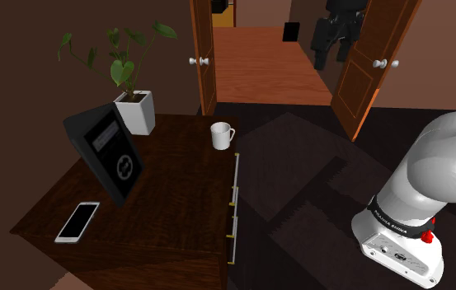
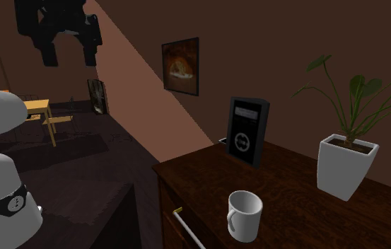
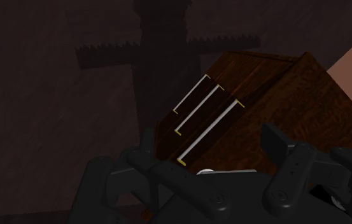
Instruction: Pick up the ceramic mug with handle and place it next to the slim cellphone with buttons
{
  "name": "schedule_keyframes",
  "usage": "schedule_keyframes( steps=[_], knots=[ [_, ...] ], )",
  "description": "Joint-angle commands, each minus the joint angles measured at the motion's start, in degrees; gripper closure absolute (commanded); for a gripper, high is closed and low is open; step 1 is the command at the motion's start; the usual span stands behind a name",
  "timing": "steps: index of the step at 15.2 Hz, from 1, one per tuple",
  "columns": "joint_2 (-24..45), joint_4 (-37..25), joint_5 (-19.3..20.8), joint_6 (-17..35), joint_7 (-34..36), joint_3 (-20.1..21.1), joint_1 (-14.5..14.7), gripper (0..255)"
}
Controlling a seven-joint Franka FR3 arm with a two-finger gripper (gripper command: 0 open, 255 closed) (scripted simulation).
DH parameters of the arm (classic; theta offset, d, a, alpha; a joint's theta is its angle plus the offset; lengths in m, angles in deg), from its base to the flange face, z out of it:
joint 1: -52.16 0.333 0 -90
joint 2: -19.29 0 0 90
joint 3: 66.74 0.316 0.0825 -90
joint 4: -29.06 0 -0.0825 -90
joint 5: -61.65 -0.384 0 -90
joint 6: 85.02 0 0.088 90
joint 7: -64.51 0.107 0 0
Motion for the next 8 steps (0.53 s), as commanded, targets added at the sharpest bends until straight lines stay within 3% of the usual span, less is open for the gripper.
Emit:
schedule_keyframes(
  steps=[1,8],
  knots=[
    [0.0,0.0,0.0,0.0,0.0,0.0,0.0,0],
    [10.3,2.7,-0.6,13.3,2.2,2.5,0.2,0]
  ],
)
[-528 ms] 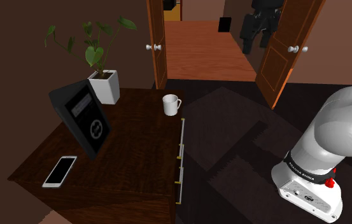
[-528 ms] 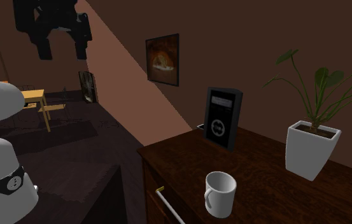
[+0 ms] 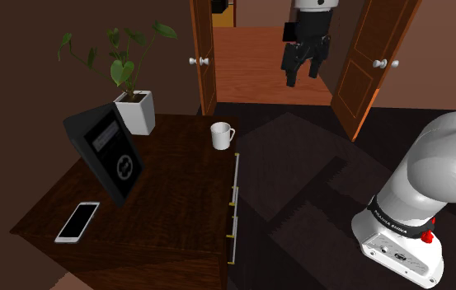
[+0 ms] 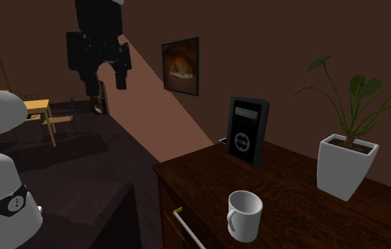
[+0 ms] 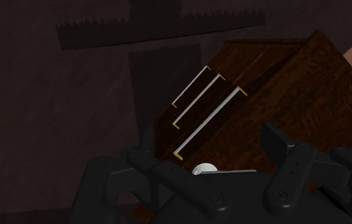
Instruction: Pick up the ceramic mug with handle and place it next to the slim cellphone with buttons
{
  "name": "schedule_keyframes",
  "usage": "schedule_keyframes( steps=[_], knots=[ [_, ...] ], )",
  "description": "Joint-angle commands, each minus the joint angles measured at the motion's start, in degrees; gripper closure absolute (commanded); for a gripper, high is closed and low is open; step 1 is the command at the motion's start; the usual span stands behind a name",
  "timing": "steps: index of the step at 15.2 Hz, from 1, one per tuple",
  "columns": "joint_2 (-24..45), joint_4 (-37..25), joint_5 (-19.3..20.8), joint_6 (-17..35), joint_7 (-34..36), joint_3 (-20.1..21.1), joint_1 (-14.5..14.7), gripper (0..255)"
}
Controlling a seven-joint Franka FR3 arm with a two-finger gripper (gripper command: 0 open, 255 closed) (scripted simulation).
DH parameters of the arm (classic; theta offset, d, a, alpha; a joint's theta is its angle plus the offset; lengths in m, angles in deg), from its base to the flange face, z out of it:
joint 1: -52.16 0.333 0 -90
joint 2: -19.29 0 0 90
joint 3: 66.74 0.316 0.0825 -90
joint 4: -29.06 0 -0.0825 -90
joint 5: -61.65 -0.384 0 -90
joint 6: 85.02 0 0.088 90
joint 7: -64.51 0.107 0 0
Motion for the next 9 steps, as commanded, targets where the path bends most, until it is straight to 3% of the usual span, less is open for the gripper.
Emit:
schedule_keyframes(
  steps=[1,9],
  knots=[
    [3.6,0.1,-0.1,3.9,0.7,0.7,0.0,0],
    [19.2,-2.4,0.7,17.2,3.7,3.3,-0.1,0]
  ],
)
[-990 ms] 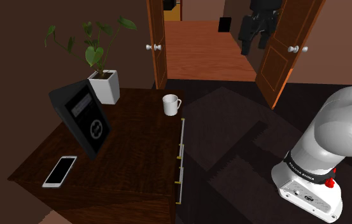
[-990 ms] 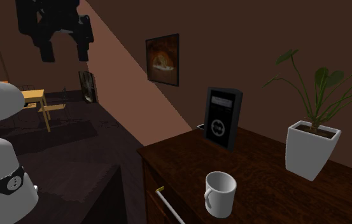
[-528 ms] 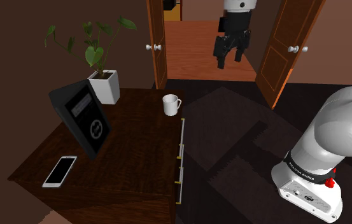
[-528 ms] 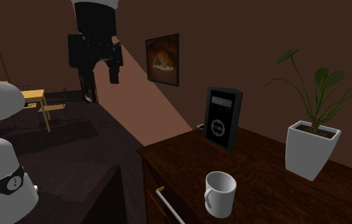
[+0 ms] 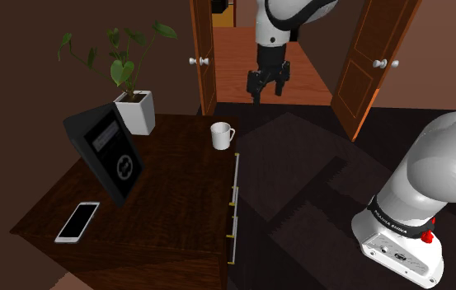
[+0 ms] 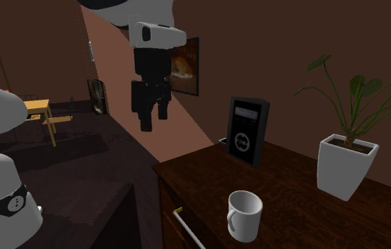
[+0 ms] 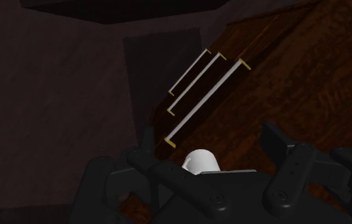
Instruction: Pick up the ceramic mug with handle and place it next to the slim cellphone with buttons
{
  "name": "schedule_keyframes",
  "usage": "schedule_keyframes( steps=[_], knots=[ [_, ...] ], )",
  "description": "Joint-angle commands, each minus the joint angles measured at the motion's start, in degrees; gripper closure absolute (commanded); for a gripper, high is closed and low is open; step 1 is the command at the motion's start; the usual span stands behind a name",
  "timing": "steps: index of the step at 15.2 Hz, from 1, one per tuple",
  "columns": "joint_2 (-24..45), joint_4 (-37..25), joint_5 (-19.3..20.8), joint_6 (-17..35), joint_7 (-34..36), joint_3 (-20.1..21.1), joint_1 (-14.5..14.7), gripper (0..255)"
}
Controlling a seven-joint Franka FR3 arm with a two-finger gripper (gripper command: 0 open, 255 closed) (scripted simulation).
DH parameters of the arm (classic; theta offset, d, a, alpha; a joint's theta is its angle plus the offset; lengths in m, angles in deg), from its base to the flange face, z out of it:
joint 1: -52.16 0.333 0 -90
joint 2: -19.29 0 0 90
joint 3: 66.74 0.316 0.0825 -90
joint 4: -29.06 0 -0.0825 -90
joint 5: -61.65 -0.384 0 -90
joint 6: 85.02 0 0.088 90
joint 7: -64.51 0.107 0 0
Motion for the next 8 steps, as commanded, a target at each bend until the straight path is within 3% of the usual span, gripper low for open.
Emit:
schedule_keyframes(
  steps=[1,8],
  knots=[
    [4.1,-1.1,0.5,3.1,0.9,0.6,-0.1,0],
    [19.3,-8.0,3.3,11.5,4.3,2.1,-0.1,0]
  ],
)
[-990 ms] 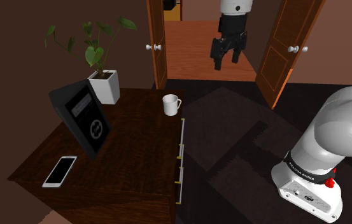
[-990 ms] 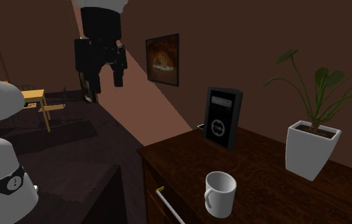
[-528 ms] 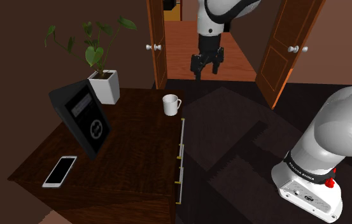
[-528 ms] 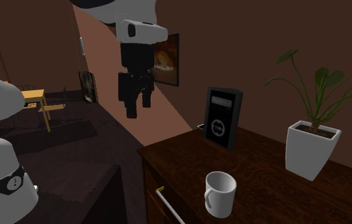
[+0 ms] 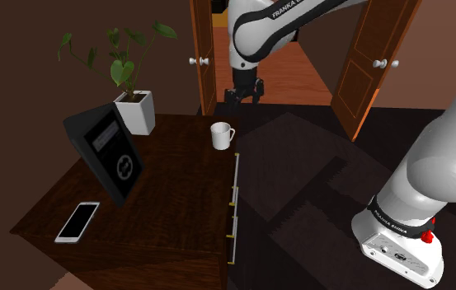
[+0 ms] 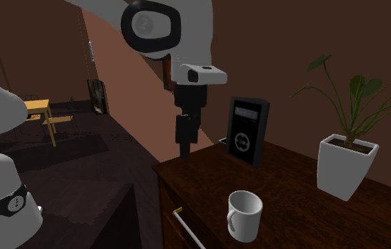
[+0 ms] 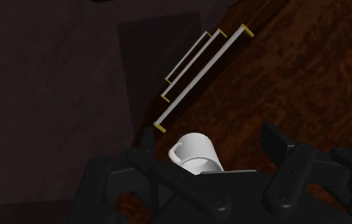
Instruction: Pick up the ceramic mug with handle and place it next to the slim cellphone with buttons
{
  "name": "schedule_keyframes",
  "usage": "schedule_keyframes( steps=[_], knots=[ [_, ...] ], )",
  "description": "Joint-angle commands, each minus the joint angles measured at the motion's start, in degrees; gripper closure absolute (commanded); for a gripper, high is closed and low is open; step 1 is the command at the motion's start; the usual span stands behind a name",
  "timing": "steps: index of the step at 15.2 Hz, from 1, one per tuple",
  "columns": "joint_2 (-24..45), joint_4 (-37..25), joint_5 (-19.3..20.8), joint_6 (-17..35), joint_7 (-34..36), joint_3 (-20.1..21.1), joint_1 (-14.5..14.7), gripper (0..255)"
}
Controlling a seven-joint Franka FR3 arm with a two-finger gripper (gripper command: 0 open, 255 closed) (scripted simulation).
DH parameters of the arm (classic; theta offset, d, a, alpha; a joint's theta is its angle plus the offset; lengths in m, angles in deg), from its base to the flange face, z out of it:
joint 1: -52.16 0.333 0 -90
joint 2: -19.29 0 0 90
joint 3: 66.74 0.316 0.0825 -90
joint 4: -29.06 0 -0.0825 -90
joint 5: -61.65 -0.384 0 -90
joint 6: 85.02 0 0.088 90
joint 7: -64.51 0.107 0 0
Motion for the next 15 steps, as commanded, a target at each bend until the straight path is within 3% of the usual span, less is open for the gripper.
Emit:
schedule_keyframes(
  steps=[1,8,15],
  knots=[
    [4.3,-2.5,1.0,1.8,1.1,0.3,0.1,0],
    [20.0,-13.7,5.0,6.1,4.7,0.1,1.2,0],
    [35.2,-28.2,7.8,6.7,6.9,-1.0,3.2,0]
  ],
)
